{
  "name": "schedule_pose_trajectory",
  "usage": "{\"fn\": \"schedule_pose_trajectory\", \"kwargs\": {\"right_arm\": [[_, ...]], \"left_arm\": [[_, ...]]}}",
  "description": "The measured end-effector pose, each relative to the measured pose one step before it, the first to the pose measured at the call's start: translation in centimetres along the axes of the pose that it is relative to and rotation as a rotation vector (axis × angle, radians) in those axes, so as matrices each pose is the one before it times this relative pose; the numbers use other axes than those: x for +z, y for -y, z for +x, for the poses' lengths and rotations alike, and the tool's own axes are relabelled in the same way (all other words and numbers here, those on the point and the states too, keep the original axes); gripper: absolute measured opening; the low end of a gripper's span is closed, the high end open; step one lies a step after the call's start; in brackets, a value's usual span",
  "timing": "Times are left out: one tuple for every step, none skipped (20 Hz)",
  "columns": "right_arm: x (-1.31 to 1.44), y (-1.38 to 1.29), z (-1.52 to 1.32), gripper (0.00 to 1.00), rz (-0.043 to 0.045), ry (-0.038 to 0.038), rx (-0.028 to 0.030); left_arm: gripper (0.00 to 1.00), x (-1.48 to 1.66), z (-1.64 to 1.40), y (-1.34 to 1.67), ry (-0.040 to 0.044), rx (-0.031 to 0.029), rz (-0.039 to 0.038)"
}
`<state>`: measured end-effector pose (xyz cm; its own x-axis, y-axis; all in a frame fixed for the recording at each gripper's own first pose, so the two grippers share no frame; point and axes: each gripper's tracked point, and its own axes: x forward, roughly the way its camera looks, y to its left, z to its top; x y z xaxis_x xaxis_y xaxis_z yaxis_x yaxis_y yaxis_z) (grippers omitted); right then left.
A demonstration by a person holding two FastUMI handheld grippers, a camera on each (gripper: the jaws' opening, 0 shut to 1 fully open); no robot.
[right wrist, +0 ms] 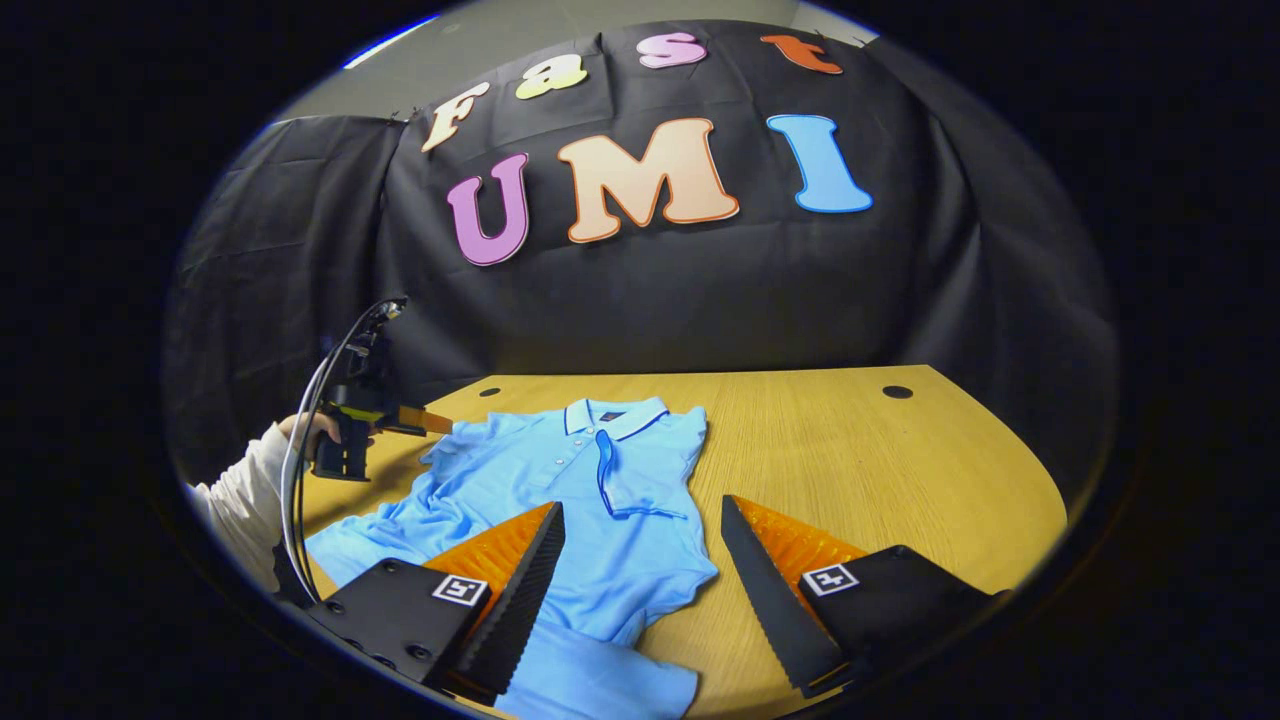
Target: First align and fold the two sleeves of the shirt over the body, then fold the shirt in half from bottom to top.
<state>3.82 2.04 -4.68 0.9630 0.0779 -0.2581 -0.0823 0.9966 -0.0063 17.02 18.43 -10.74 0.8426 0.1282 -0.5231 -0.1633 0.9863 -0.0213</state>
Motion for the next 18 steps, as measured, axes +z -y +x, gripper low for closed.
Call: {"fn": "schedule_pose_trajectory", "kwargs": {"right_arm": [[0.145, 0.011, -0.033, 0.98, 0.00197, 0.00433, 0.00186], [0.153, 0.005, -0.061, 0.98, -0.00154, 0.00366, 0.00122], [-0.041, 0.041, -0.053, 0.98, -0.00467, 0.00049, -0.0004], [-0.158, 0.144, -0.019, 0.94, -0.00899, -0.0059, -0.00401], [-0.545, 0.208, 0.045, 0.98, -0.01394, -0.01342, -0.00896], [-0.442, 0.33, -0.004, 0.98, -0.0166, -0.01399, -0.01293], [-0.318, 0.12, -0.085, 0.98, -0.01756, -0.00983, -0.00611], [-0.137, -0.035, -0.064, 0.98, -0.00953, -0.01027, -0.00074], [-0.313, -0.239, -0.039, 0.98, -0.00366, -0.01072, 0.00452], [-0.154, -0.244, -0.127, 0.98, -0.00081, -0.0076, 0.00808], [-0.111, -0.309, -0.026, 0.98, 0.0001, -0.00462, 0.00741], [-0.016, -0.307, -0.048, 0.98, -0.00339, -0.00221, 0.00837], [-0.126, -0.16, 0.084, 0.98, -0.00661, -0.0018, 0.00483], [-0.047, -0.032, -0.004, 0.98, -0.00835, -0.00223, -0.00125], [-0.094, -0.001, 0.0, 0.98, -0.00851, -0.00182, -0.00209], [-0.123, -0.051, 0.049, 0.98, -0.00665, -0.00371, -0.00165], [-0.182, -0.084, -0.044, 0.98, -0.00481, -0.00462, -0.00014], [-0.112, -0.071, 0.043, 0.98, -0.00299, -0.00487, 0.0001]], "left_arm": [[0.89, -0.232, 0.448, -0.218, -0.00806, 0.01351, 0.00499], [0.89, -0.327, 0.243, -0.118, -0.00779, 0.00828, 0.00325], [0.89, -0.207, 0.212, -0.088, -0.00879, 0.00471, 0.00281], [0.89, -0.156, 0.085, -0.054, -0.00497, 0.00368, -0.00188], [0.88, 0.074, 0.11, 0.016, 0.00231, 0.00217, -0.00022], [0.87, 0.002, 0.04, 0.084, 0.00141, -0.00186, -0.00023], [0.87, -0.035, 0.088, 0.107, -0.00212, -0.00454, 0.00291], [0.86, -0.263, 0.102, 0.145, -0.01154, -0.00709, 0.00332], [0.85, -0.211, -0.059, -0.113, -0.01761, 0.00896, 0.01837], [0.83, -0.186, 0.304, -0.257, -0.00835, 0.00642, 0.01641], [0.82, 0.137, 0.148, 0.043, 0.0033, -0.00087, 0.00477], [0.77, 0.002, 0.007, 0.323, 0.00208, -0.01133, 0.00048], [0.72, 0.079, 0.039, 0.044, 0.00614, -0.00901, -0.004], [0.62, 0.137, 0.052, -0.095, 0.0102, -0.00902, -0.00692], [0.55, 0.052, 0.089, 0.021, 0.00921, -0.00854, -0.00758], [0.39, -0.011, 0.022, 0.025, 0.00719, -0.00955, -0.00606], [0.33, 0.032, -0.013, 0.084, 0.00704, -0.01476, -0.00459], [0.23, 0.099, 0.028, 0.202, 0.00605, -0.01597, -0.00702]]}}
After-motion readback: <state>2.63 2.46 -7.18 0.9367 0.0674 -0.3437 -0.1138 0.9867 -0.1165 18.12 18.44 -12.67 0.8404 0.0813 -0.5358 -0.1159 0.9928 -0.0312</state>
